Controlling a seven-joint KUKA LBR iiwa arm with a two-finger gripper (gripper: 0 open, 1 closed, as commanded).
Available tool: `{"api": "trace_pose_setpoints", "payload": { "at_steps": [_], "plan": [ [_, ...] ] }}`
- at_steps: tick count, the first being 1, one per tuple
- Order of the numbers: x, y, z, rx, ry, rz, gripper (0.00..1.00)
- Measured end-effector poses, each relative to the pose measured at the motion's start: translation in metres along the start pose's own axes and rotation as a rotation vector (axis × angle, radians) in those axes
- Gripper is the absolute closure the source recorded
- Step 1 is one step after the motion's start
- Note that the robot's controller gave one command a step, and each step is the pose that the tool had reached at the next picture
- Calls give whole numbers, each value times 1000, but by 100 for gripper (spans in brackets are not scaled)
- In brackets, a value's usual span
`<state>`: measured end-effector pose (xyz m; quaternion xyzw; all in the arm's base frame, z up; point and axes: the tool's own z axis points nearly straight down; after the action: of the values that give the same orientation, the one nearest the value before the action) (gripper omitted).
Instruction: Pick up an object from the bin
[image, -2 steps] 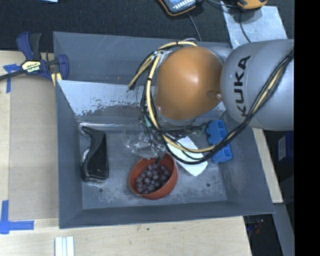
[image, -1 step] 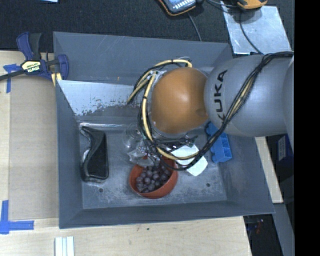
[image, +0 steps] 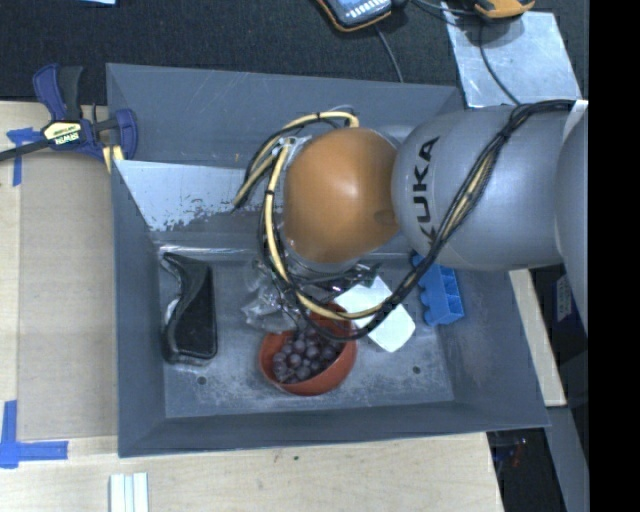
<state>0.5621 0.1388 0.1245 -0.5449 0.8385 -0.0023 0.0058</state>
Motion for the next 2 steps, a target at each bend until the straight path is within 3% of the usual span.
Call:
{"api": "trace_pose_setpoints", "payload": {
  "at_steps": [1, 2],
  "plan": [
    [-51, -19, 48, 4, -1, -284, 100],
    [-47, -6, -69, 7, -10, -198, 100]
  ]
}}
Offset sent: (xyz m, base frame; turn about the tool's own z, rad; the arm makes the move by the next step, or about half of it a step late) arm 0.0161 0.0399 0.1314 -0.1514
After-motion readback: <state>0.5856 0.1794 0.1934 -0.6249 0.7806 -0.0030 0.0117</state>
